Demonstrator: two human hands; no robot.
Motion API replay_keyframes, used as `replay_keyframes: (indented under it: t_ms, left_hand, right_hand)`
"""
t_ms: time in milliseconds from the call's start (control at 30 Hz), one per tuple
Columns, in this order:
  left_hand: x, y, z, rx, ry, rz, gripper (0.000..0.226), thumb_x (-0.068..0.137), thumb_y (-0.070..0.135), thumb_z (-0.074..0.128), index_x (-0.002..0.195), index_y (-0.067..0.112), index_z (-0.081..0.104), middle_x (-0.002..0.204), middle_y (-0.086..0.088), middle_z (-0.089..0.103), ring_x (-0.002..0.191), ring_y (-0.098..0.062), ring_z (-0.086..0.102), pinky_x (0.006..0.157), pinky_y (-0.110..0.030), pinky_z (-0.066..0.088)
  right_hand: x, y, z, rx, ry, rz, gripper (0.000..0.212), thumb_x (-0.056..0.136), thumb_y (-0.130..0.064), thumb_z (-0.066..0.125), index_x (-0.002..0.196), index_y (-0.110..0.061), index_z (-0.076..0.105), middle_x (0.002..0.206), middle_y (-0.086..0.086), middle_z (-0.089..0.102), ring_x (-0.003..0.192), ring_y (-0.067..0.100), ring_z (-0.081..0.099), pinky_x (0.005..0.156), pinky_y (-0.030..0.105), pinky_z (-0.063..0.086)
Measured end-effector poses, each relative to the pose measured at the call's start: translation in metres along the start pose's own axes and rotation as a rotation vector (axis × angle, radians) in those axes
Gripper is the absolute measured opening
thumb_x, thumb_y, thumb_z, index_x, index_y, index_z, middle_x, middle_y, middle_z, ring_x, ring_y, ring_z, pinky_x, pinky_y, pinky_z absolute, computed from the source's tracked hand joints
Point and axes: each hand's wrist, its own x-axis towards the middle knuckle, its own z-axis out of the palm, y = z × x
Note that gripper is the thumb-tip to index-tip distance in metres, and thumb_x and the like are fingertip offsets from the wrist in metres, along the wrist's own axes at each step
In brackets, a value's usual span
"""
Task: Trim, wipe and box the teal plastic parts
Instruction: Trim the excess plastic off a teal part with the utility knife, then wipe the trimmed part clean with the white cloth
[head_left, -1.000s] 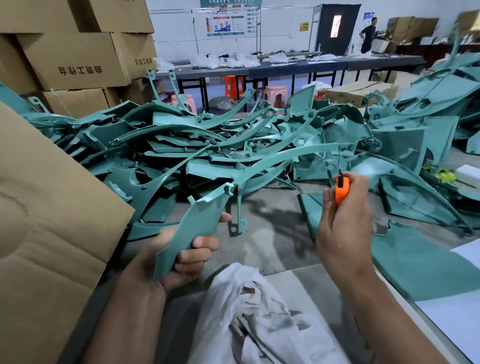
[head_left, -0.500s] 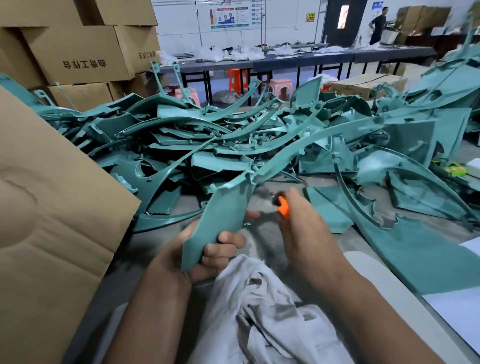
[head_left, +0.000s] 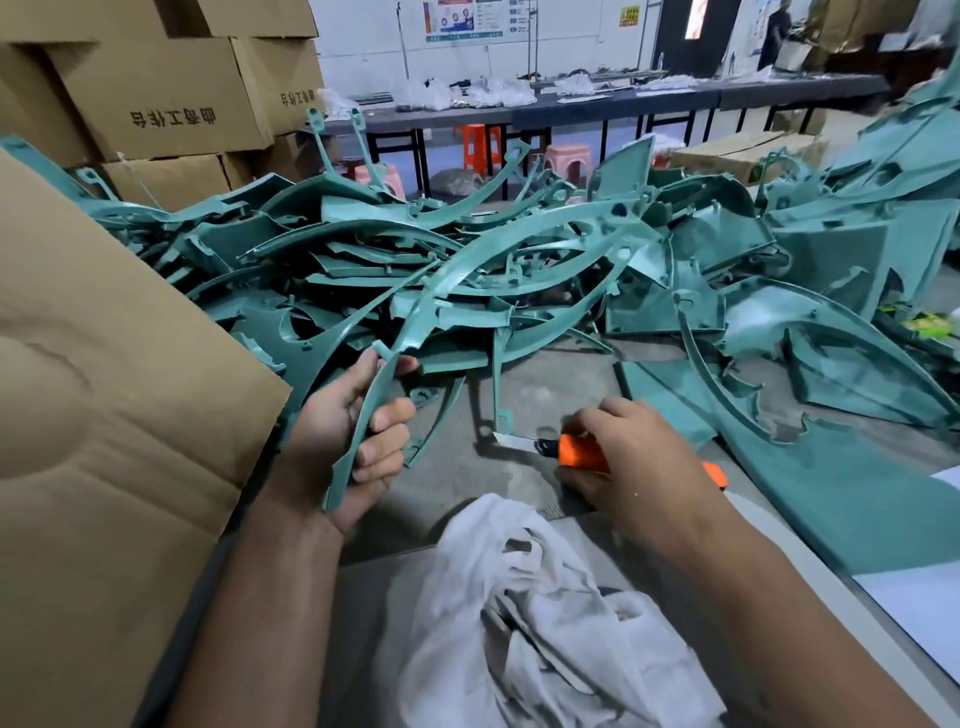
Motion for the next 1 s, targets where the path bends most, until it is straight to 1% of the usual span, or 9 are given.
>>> replay_keyframes:
  t_ms: [167,333,400,467,567,667,767,867,1000]
  left_hand:
    - [-0.004,0.005,-0.002,-0.083,0.005,-0.001,0.042,0.111,0.034,0.025,0.105,0.014,0.062,0.053,0.003,0.034,0.026,-0.005,0.033,0.024,-0.012,0.025]
    - [-0.005,0.008,-0.002,-0.103,0.039,0.023,0.041,0.110,0.035,0.027,0.101,0.015,0.061,0.051,0.003,0.035,0.025,-0.005,0.033,0.024,-0.012,0.023]
    - [-0.006,0.008,-0.003,-0.103,0.061,0.032,0.039,0.110,0.035,0.028,0.100,0.015,0.060,0.050,0.004,0.035,0.025,-0.004,0.033,0.024,-0.012,0.023]
    - [-0.006,0.007,-0.003,-0.106,0.080,0.043,0.039,0.109,0.034,0.028,0.099,0.015,0.060,0.050,0.004,0.035,0.025,-0.004,0.033,0.024,-0.012,0.022]
    - [-0.007,0.008,-0.003,-0.101,0.109,0.051,0.038,0.109,0.036,0.030,0.098,0.014,0.060,0.051,0.005,0.035,0.026,-0.004,0.032,0.024,-0.012,0.021]
    - [-0.007,0.008,-0.003,-0.109,0.108,0.047,0.038,0.109,0.035,0.030,0.097,0.014,0.060,0.051,0.004,0.035,0.026,-0.004,0.032,0.024,-0.012,0.021]
    - [-0.007,0.008,-0.003,-0.108,0.102,0.049,0.039,0.109,0.034,0.030,0.096,0.014,0.060,0.050,0.005,0.035,0.026,-0.004,0.032,0.024,-0.012,0.021]
    - [-0.008,0.007,-0.005,-0.100,0.104,0.064,0.038,0.109,0.035,0.030,0.097,0.014,0.060,0.051,0.005,0.036,0.027,-0.003,0.033,0.025,-0.012,0.022]
    - [-0.007,0.005,-0.003,-0.033,0.135,0.140,0.030,0.106,0.036,0.040,0.094,0.017,0.060,0.052,0.004,0.032,0.028,-0.004,0.032,0.026,-0.013,0.022]
  right_hand:
    - [0.001,0.001,0.001,0.004,-0.039,-0.014,0.042,0.081,-0.044,0.086,0.115,-0.034,0.063,0.100,-0.015,0.048,0.100,0.014,0.046,0.075,0.027,0.033]
    - [-0.002,-0.013,-0.021,0.184,-0.029,-0.099,0.037,0.076,-0.040,0.090,0.106,-0.036,0.069,0.104,-0.020,0.057,0.103,0.004,0.050,0.085,0.027,0.044]
    - [-0.005,-0.020,-0.033,0.484,-0.205,-0.192,0.024,0.081,-0.038,0.088,0.098,-0.038,0.072,0.102,-0.020,0.063,0.095,0.002,0.060,0.079,0.017,0.045]
    - [-0.010,-0.027,-0.043,0.680,-0.526,-0.249,0.038,0.079,-0.037,0.090,0.113,-0.039,0.073,0.114,-0.018,0.066,0.099,0.003,0.065,0.083,0.018,0.049]
    - [-0.012,-0.034,-0.050,0.592,-0.782,-0.432,0.085,0.069,-0.032,0.095,0.145,-0.040,0.057,0.144,-0.020,0.053,0.136,0.003,0.051,0.116,0.033,0.040]
    - [-0.012,-0.045,-0.044,0.551,-0.843,-0.569,0.097,0.067,-0.028,0.095,0.152,-0.040,0.050,0.155,-0.021,0.040,0.148,-0.001,0.034,0.122,0.025,0.027]
    - [-0.019,-0.055,-0.030,0.500,-0.757,-0.615,0.086,0.071,-0.014,0.095,0.143,-0.043,0.058,0.146,-0.019,0.042,0.141,0.004,0.039,0.117,0.029,0.035]
    - [-0.018,-0.063,-0.023,0.543,-0.699,-0.580,0.063,0.065,0.010,0.080,0.119,-0.022,0.076,0.124,-0.005,0.055,0.120,0.011,0.056,0.092,0.023,0.050]
    - [-0.017,-0.065,-0.020,0.667,-0.460,-0.491,0.035,0.070,0.021,0.065,0.086,-0.011,0.071,0.090,-0.010,0.066,0.087,0.010,0.064,0.074,0.032,0.051]
